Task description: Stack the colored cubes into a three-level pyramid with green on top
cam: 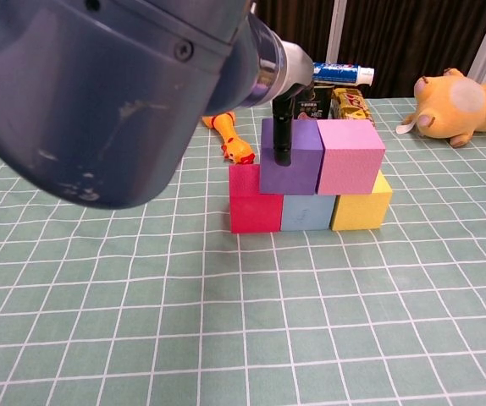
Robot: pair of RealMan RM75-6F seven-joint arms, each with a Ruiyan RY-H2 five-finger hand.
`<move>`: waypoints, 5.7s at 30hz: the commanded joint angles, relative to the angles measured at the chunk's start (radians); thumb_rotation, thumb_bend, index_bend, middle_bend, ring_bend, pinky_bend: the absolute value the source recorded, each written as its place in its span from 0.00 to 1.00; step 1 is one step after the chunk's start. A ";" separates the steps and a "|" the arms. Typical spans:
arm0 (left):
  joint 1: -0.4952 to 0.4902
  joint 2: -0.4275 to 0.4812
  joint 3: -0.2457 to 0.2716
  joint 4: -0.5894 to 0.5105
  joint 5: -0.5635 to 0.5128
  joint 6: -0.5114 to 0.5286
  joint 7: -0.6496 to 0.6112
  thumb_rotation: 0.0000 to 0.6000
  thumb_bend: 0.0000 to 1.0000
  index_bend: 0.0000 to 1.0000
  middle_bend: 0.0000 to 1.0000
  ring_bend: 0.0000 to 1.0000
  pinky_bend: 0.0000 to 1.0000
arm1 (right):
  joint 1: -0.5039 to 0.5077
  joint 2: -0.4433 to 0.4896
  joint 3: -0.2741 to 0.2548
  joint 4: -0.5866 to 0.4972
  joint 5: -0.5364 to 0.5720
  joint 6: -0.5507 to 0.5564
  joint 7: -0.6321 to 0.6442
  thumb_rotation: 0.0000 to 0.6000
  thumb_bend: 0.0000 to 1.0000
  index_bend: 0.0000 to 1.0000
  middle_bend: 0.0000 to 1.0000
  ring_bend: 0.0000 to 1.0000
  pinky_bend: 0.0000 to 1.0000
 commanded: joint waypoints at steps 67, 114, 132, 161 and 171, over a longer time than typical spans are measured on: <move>0.048 0.044 0.081 -0.009 0.095 -0.039 -0.039 1.00 0.21 0.00 0.16 0.03 0.10 | -0.003 -0.010 0.002 -0.003 -0.008 0.009 0.002 1.00 0.32 0.00 0.00 0.00 0.00; 0.450 0.506 0.289 -0.491 0.437 0.040 -0.354 1.00 0.21 0.00 0.10 0.03 0.10 | -0.004 -0.013 -0.018 -0.017 -0.013 0.040 -0.091 1.00 0.32 0.00 0.00 0.00 0.00; 0.476 0.343 0.441 -0.368 0.425 -0.064 -0.313 1.00 0.22 0.00 0.13 0.04 0.13 | 0.000 -0.026 -0.018 0.004 -0.001 0.026 -0.083 1.00 0.32 0.00 0.00 0.00 0.00; 0.388 0.146 0.356 -0.238 0.317 -0.108 -0.237 1.00 0.22 0.00 0.10 0.05 0.14 | -0.007 -0.031 -0.014 0.010 -0.012 0.032 -0.061 1.00 0.32 0.00 0.00 0.00 0.00; 0.367 0.116 0.341 -0.215 0.297 -0.106 -0.220 1.00 0.22 0.00 0.10 0.05 0.14 | -0.008 -0.028 -0.012 0.008 -0.014 0.027 -0.047 1.00 0.32 0.00 0.00 0.00 0.00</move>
